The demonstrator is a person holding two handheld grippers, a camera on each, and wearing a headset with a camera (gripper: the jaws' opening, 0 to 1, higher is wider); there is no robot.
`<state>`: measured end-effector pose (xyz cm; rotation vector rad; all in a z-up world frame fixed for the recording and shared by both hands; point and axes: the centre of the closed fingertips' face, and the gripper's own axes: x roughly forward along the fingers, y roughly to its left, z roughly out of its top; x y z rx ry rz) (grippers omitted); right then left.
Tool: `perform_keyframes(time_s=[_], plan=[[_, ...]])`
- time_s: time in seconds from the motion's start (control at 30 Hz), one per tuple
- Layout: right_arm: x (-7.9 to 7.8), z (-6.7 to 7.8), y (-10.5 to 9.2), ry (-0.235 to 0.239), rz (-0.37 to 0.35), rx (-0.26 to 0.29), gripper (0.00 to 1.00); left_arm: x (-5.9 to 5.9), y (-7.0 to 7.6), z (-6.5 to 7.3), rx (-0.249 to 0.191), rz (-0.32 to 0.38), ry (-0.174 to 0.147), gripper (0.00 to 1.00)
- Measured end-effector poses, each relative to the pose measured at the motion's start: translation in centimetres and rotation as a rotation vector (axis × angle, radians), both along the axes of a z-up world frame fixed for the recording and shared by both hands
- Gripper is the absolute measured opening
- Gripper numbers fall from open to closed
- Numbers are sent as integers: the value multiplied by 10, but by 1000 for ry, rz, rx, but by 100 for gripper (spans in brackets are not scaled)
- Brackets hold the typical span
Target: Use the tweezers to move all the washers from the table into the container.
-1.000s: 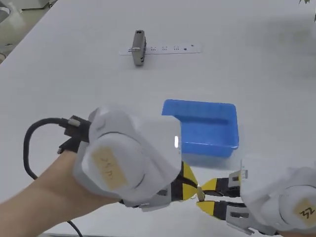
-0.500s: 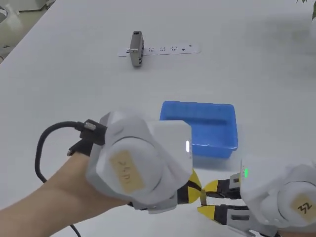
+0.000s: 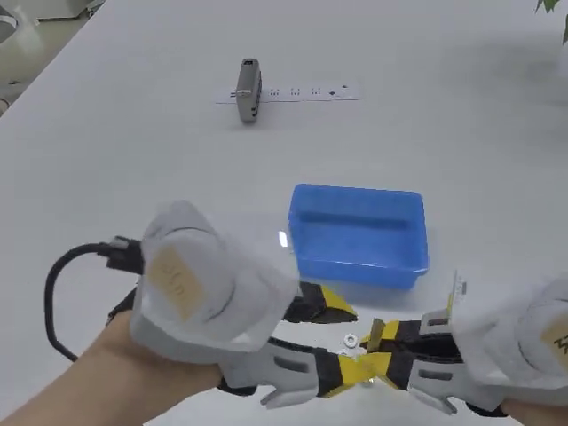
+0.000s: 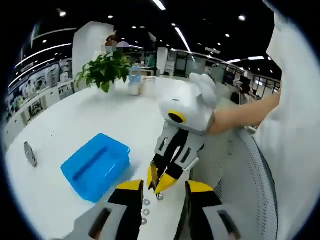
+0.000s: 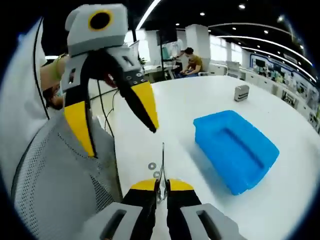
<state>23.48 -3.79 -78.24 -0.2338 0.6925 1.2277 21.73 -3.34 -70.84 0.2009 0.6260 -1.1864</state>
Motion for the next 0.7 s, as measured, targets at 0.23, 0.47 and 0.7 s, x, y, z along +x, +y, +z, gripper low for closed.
perform_keyframes(time_s=[0.23, 0.47, 0.7], plan=[[10, 7, -12, 118, -109, 96, 3, -3, 36, -3, -56, 198, 27, 48], [16, 25, -13, 87, -106, 91, 3, -1, 51, 7, -138, 334, -8, 58], [39, 53, -18, -3, -88, 59, 3, 1, 64, 14, -142, 401, -76, 66]])
